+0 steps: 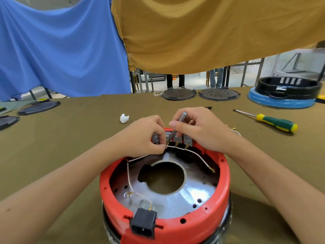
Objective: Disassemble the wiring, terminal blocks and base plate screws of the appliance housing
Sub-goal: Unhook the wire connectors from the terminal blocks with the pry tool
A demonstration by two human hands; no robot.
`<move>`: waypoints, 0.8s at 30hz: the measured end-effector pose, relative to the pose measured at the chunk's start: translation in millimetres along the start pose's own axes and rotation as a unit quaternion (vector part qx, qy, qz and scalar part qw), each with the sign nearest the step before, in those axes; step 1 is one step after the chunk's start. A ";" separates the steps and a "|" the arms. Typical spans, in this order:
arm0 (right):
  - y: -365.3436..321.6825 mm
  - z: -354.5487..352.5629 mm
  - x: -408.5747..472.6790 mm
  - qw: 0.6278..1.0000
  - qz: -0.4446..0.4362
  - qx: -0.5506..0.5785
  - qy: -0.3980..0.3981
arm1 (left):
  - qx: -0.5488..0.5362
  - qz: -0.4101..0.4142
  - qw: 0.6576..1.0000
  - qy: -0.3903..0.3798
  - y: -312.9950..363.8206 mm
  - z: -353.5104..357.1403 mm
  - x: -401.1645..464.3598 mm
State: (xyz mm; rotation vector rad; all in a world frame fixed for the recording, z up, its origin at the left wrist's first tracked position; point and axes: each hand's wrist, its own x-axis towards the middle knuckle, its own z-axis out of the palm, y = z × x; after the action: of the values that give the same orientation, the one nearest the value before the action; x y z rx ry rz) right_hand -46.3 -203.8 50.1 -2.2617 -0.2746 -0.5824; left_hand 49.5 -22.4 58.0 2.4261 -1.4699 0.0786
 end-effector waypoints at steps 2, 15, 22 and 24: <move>0.4 0.9 0.2 1.000 -0.001 -0.004 -0.004 | -0.004 -0.004 1.000 0.009 -1.4 2.1 -0.9; -2.2 2.1 0.7 1.000 -0.001 -0.009 0.004 | -0.009 -0.015 1.000 0.013 1.5 0.8 0.1; -2.7 2.1 1.1 1.000 -0.005 -0.022 0.008 | -0.014 -0.013 1.000 0.013 1.2 0.4 0.6; -2.8 3.2 1.8 1.000 -0.004 -0.024 0.002 | -0.017 -0.014 1.000 0.012 1.6 0.3 0.4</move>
State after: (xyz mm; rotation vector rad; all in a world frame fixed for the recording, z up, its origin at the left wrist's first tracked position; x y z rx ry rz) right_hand -44.7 -199.6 50.9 -2.3067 -0.2700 -0.6030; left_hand 48.2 -23.6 58.2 2.4090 -1.4162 0.0770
